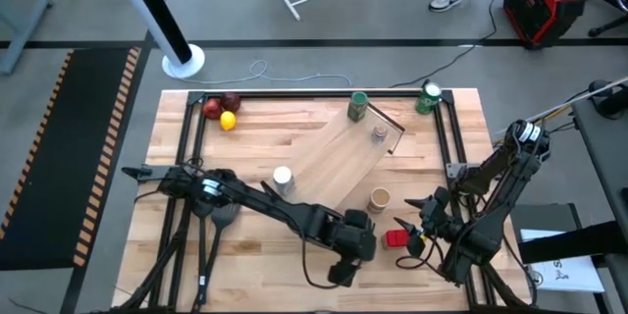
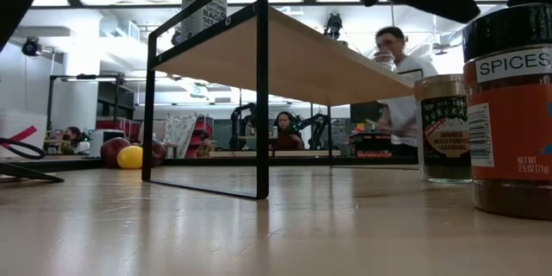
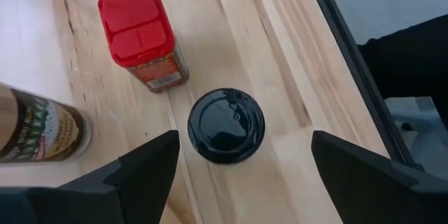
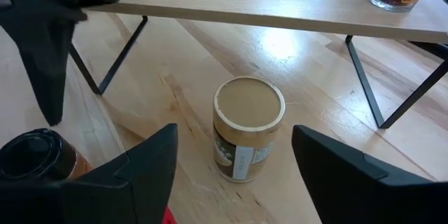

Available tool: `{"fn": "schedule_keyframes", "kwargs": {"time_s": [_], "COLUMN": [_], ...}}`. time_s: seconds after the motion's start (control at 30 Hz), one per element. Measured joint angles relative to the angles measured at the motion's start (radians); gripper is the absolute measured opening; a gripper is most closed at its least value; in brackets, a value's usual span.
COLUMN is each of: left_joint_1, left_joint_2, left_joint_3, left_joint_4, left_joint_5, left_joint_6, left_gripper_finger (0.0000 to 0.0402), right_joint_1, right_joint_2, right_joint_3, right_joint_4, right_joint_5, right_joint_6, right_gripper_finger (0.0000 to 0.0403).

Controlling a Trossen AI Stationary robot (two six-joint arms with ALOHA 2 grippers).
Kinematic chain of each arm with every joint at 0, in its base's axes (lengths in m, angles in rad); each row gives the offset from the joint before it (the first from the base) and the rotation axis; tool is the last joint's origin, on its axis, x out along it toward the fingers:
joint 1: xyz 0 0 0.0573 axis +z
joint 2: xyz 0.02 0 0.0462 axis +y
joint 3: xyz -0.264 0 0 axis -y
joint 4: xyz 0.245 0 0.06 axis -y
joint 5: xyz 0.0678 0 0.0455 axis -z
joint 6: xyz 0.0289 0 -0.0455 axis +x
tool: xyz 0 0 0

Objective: Shelf spices
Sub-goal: Put the black seasoning bottle on the shelf aligned with the white seasoning bottle

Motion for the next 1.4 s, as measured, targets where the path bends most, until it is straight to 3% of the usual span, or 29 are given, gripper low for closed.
{"fn": "schedule_keyframes", "kwargs": {"time_s": [0.23, 0.63, 0.87, 1.23, 1.4], "left_joint_1": [-0.004, -0.011, -0.011, -0.011, -0.011], "left_joint_2": [0.014, 0.014, 0.015, 0.014, 0.014], "left_joint_3": [-0.059, -0.248, -0.292, -0.323, -0.315], "left_joint_4": [0.060, 0.350, 0.406, 0.486, 0.483], "left_joint_5": [0.000, -0.003, -0.003, -0.013, -0.040], "left_joint_6": [0.004, 0.020, 0.019, 0.033, 0.048], "left_gripper_finger": [0.0316, 0.0311, 0.0308, 0.0267, 0.0226], "right_joint_1": [0.000, 0.000, 0.000, 0.000, 0.000], "right_joint_2": [0.000, 0.000, 0.000, 0.000, 0.000], "right_joint_3": [0.000, 0.000, 0.000, 0.000, 0.000], "right_joint_4": [0.000, 0.000, 0.000, 0.000, 0.000], "right_joint_5": [0.000, 0.000, 0.000, 0.000, 0.000], "right_joint_6": [-0.002, -0.002, -0.002, -0.002, -0.002], "right_gripper_finger": [0.0252, 0.0264, 0.0251, 0.0257, 0.0257]}}
